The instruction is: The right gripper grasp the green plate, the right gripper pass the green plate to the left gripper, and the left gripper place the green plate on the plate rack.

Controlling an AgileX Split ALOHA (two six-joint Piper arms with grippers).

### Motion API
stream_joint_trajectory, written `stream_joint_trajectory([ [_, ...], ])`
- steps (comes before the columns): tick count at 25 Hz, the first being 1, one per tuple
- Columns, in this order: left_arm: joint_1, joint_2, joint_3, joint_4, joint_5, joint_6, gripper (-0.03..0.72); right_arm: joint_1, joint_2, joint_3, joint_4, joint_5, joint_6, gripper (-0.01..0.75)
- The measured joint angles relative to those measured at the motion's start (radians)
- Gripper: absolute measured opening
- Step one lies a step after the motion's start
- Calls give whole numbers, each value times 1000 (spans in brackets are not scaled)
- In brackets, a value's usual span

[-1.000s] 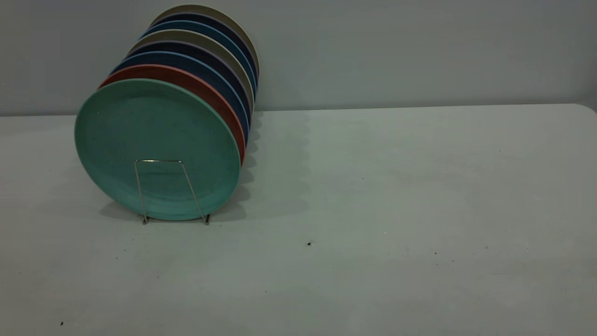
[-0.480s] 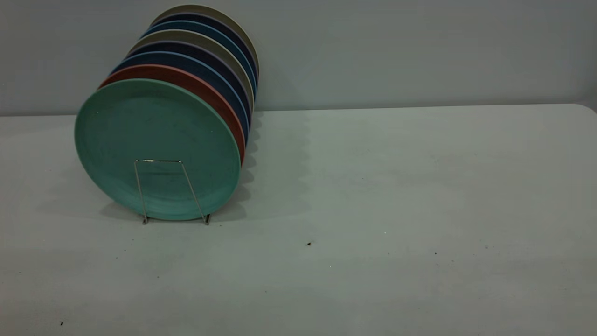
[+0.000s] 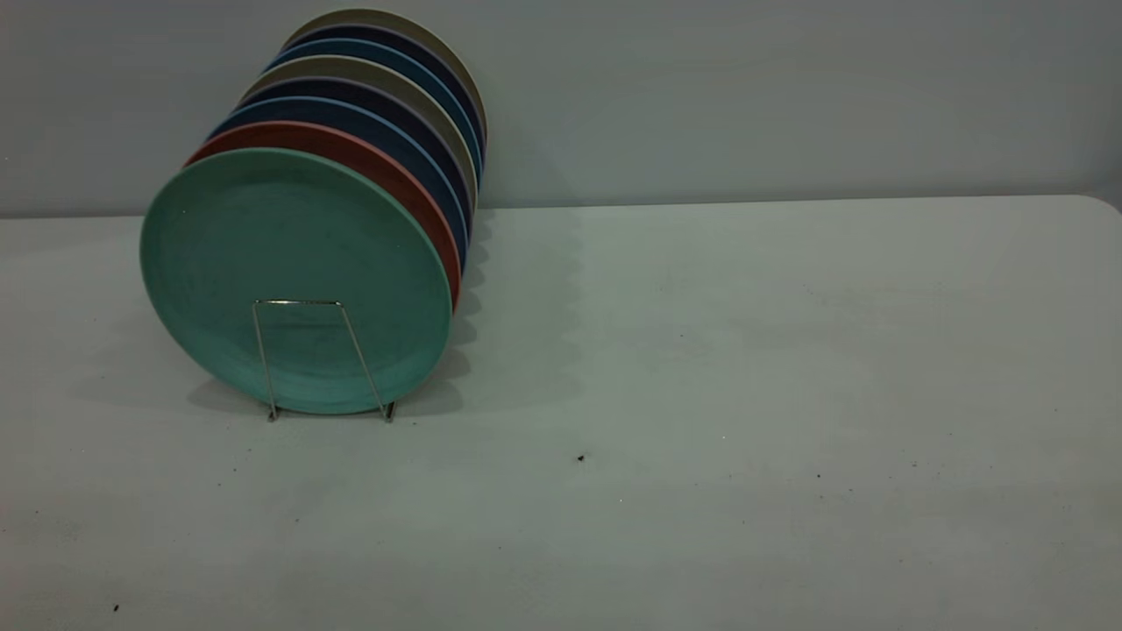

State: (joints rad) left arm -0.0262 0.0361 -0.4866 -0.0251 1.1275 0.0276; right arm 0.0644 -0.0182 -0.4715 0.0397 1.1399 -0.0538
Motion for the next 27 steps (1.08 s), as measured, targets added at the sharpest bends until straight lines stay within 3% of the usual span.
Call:
stream_joint_trajectory([
  [4, -1, -13, 0, 0, 0, 0, 486, -57, 0, 0, 0, 0, 0, 460],
  [27, 23, -58, 0, 3, 4, -2, 486, -58, 0, 0, 1, 0, 0, 460],
])
